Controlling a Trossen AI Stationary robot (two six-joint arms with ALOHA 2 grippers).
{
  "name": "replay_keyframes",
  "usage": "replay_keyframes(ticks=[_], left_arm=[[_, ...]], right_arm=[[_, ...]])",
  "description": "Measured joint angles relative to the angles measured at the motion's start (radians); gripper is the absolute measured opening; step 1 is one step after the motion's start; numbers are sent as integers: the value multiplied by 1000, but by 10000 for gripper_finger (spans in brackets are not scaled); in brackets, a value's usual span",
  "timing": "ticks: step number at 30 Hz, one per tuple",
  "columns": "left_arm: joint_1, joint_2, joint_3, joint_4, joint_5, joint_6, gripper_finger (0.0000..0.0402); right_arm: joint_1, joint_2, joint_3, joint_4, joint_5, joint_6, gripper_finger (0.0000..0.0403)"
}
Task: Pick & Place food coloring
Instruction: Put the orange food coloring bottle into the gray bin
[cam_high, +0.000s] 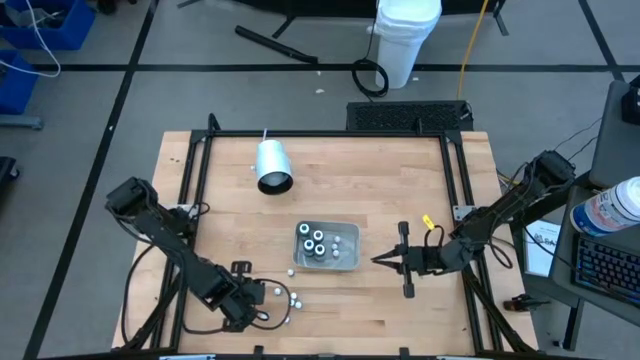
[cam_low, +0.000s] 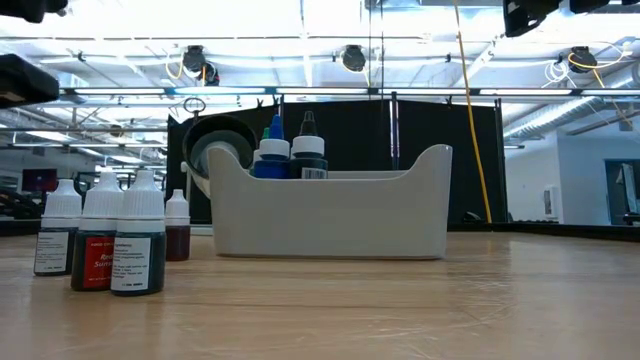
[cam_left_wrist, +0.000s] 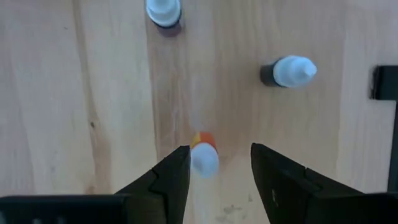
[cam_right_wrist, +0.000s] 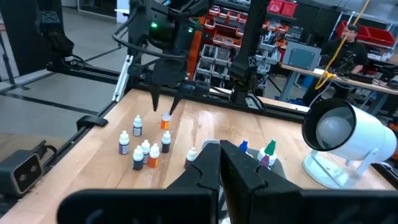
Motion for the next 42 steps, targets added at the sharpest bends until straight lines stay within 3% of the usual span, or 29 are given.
replay_keyframes(ticks=[42], left_arm=[[-7, 30, 0, -51, -9, -9, 175]], right_arm=[[-22, 0, 0, -17, 1, 30, 4]])
